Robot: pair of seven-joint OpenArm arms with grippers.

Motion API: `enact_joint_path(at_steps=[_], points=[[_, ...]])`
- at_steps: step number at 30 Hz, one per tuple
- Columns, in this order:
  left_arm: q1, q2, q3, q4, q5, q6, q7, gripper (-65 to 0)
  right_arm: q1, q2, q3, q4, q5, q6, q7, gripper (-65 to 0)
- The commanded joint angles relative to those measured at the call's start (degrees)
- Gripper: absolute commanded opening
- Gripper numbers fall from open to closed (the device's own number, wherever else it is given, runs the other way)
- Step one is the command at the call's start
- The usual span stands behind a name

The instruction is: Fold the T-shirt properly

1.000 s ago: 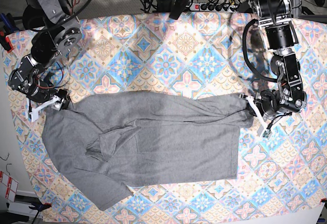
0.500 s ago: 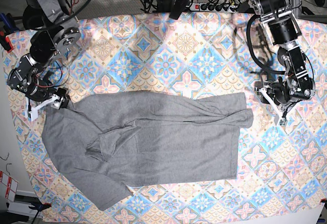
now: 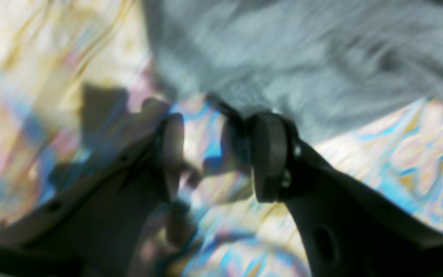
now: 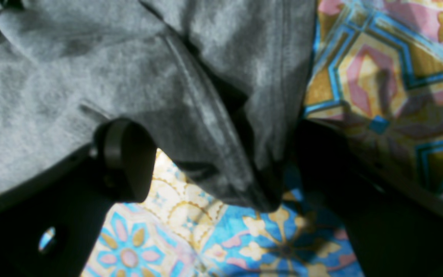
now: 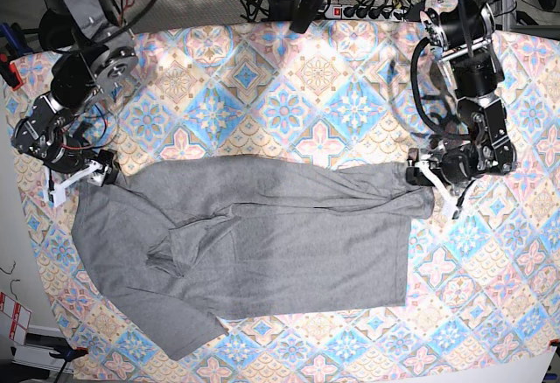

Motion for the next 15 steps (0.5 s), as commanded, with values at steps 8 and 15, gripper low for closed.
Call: enact_joint_path(at_steps=[8,15], points=[[-7.1,-0.3,0.1,-13.5,0.2,-1.7,-0.5,-36.8,0.8,0.9,-0.1,0.5,-2.5,-0.4,-0.9,-9.6],[-7.0,1.0,5.5,-13.7,0.2,-1.7,-0.8,-37.6,0.8,0.9,-2.4,0.5,-2.5,-0.4,-0.6,-14.6]])
